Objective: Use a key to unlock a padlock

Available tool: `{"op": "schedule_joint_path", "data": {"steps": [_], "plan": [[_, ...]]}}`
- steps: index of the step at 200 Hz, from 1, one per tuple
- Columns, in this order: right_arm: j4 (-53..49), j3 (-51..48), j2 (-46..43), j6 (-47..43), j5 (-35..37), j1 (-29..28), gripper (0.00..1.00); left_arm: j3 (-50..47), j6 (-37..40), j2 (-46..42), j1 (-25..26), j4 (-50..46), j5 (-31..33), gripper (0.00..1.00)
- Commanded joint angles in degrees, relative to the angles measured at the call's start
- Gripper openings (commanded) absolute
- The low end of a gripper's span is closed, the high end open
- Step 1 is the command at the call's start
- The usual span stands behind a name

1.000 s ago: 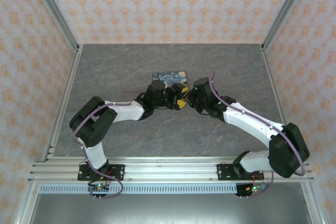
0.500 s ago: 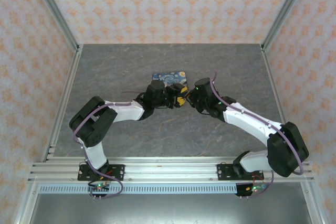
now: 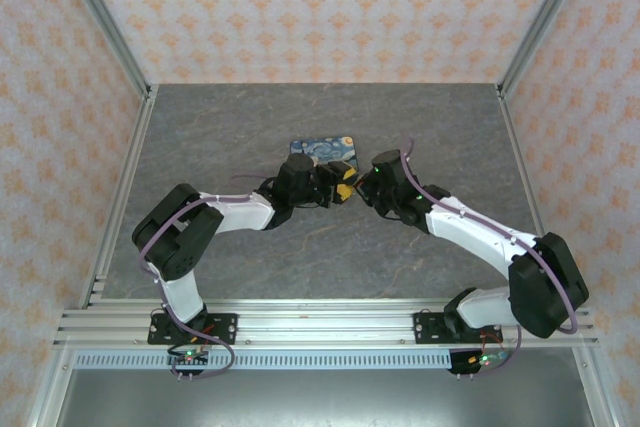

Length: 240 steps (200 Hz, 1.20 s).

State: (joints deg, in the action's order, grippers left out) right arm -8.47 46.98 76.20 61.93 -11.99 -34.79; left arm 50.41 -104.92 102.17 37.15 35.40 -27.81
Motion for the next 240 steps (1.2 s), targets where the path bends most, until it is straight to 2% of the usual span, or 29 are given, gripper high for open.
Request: {"op": "schedule_joint_path", "data": {"steps": [1, 92, 240], "plan": [[0.87, -1.18, -1.74, 0.56, 1.13, 0.38, 0.00, -0.84, 1.48, 0.07, 0.38, -0.90, 1.44, 0.42], [1.06, -1.52, -1.96, 0.12, 0.65, 0.95, 0.00, -1.08, 2.44, 1.18, 0.38, -1.82, 1.36, 0.33], [1.59, -2.06, -1.59, 0.12, 0.26, 1.23, 0.00, -0.31, 3.32, 2.07, 0.38, -2.70, 1.09, 0.00]]}}
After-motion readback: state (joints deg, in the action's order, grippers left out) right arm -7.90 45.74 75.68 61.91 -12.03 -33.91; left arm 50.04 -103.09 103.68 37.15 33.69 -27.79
